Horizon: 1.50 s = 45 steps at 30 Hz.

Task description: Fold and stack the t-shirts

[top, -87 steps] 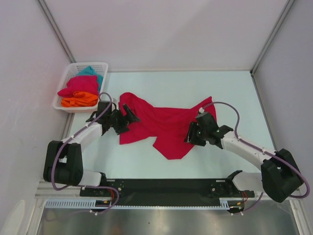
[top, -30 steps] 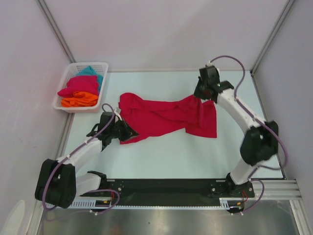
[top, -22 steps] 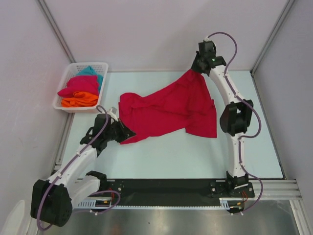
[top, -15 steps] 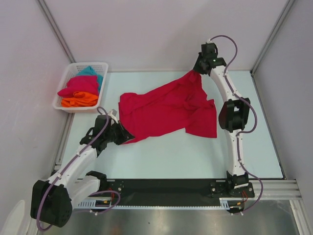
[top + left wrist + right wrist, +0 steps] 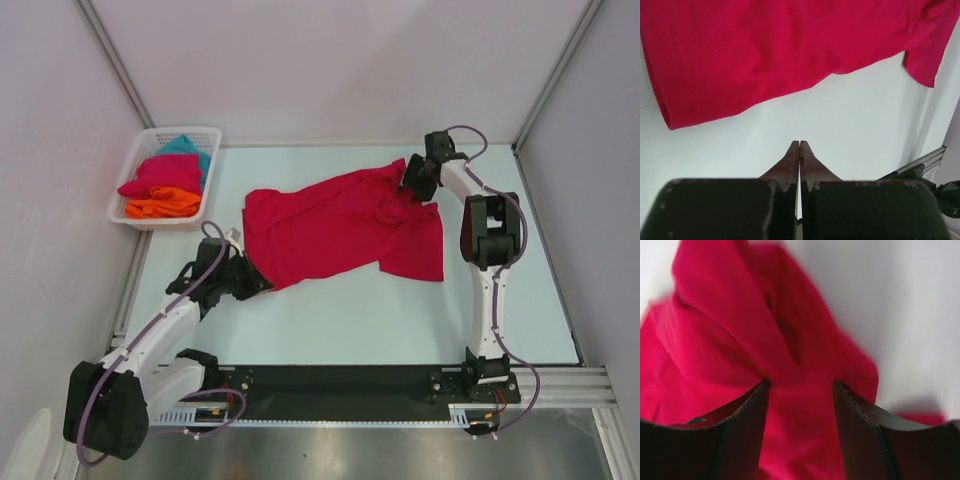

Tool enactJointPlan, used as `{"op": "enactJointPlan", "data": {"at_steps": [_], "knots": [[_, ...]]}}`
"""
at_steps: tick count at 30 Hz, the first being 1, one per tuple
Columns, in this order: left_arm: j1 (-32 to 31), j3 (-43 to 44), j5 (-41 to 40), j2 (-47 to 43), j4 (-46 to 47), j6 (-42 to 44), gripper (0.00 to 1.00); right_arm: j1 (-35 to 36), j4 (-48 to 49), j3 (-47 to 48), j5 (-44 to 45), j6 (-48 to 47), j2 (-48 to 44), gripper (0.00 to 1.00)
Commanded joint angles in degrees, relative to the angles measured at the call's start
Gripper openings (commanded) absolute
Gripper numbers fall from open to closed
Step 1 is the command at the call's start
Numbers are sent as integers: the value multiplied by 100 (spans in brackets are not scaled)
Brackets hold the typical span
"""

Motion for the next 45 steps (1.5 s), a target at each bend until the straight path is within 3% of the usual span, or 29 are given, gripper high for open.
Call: {"op": "enactJointPlan", "data": {"at_steps": [1,9,15,17,18,20,21,30,45], "knots": [[-24,-247,-139,24,258,-147,0,105,798,-1318,-326,110,-1544,59],[-24,-528,-428,-187,303,-367,0,264,1142,-3866,104,-39,-3749,59],[-16,-415,-982,-20,4,-306,4,483,993,-4704,254,-57,-4472,60],[-24,-283,-1324,41,-118,-210,13,545,975,-5064,280,-57,-4578,60],[-24,-221,-1491,94,-189,-122,24,545,1062,-5205,263,-39,-4631,60],[-16,-37,-1754,330,-268,-25,33,554,1159,-5573,245,5,-4746,61],[-24,33,-1773,419,-269,1,42,554,1194,-5662,236,-12,-4754,61],[-16,342,-2283,1044,-251,125,70,431,975,-5821,518,-223,-4763,68],[-24,254,-2301,1518,30,186,69,246,808,-6234,781,-311,-5123,69]]}}
